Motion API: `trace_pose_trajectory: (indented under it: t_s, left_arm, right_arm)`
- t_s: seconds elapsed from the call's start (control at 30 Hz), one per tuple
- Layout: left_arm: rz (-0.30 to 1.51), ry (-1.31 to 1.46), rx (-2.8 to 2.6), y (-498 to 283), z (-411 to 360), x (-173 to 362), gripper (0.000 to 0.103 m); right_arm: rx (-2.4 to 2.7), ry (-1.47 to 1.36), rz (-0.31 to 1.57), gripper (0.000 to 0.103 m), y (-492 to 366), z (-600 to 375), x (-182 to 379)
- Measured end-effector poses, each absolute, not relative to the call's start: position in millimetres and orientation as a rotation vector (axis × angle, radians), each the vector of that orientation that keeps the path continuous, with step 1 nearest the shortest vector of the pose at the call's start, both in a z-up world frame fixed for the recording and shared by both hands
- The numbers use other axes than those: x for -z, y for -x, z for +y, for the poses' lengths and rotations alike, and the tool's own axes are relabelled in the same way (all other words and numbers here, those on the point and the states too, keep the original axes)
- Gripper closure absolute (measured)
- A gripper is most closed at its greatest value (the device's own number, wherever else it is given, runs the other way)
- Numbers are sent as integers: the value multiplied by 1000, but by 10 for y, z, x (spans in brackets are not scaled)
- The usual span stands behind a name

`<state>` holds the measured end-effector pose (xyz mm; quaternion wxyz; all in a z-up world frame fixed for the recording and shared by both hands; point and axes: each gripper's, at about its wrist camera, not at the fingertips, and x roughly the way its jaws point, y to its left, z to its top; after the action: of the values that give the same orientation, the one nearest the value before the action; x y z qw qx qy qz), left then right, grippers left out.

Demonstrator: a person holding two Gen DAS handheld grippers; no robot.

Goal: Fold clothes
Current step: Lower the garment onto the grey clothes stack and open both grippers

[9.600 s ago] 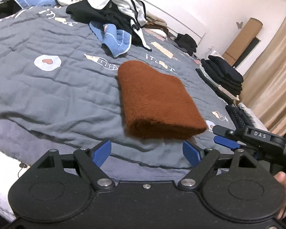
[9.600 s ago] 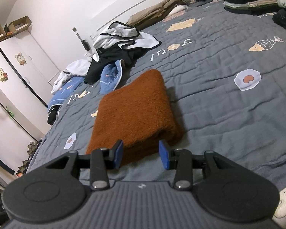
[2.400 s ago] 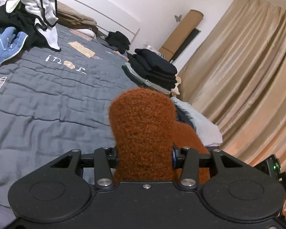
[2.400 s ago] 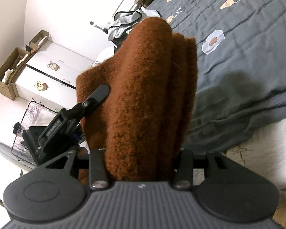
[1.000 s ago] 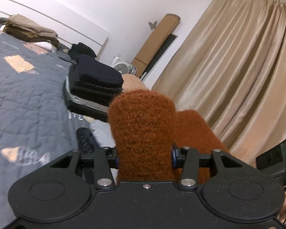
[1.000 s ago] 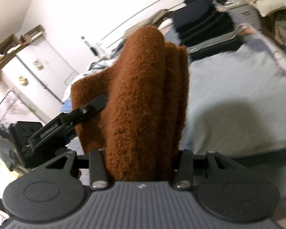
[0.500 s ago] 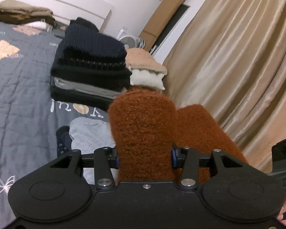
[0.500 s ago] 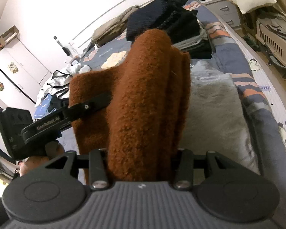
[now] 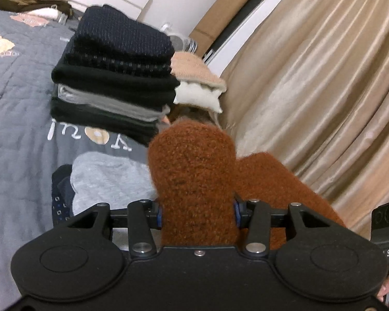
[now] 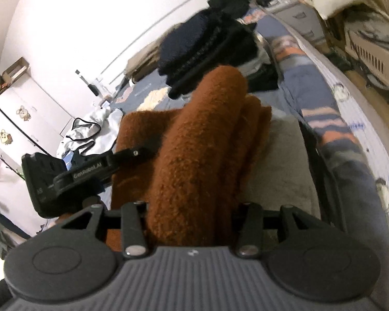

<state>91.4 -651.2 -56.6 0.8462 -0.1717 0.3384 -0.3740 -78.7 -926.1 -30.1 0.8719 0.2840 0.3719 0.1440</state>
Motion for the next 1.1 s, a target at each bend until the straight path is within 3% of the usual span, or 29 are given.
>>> trace_pose_trajectory:
  t_s: [0.03, 0.07, 0.1, 0.17, 0.23, 0.47, 0.67, 0.87, 1.1]
  left_arm:
    - [720, 353, 772, -930, -6514, 591, 44]
    - [722, 346, 753, -940, -6505, 613, 29]
    - [723, 354, 745, -947, -6461, 620, 22]
    - [729, 381, 742, -955, -6349, 616, 20]
    - [739, 398, 741, -914, -6181, 591, 12]
    - [663, 542, 755, -509, -5517, 475, 12]
    - [636, 712, 977, -111, -5523, 379, 12]
    - [726, 763, 1102, 70, -5845, 511, 12]
    - [804, 708, 1103, -1, -6052, 725, 12]
  right_arm:
    - [-295, -604, 782, 54, 782, -9296, 344]
    - [-289, -618, 779, 50, 797, -9333, 374]
    - [-283, -631, 773, 48, 819, -9372, 385]
    - [-258, -654, 749, 48, 898, -9452, 339]
    - [-202, -625, 714, 46, 1024, -9512, 222]
    - [-175, -571, 571, 45, 1441, -9586, -134]
    - [-357, -594, 507, 45, 1554, -9316, -220]
    - [-313, -755, 609, 46, 1378, -9514, 324]
    - [-399, -1002, 505, 49, 1523, -9831, 802]
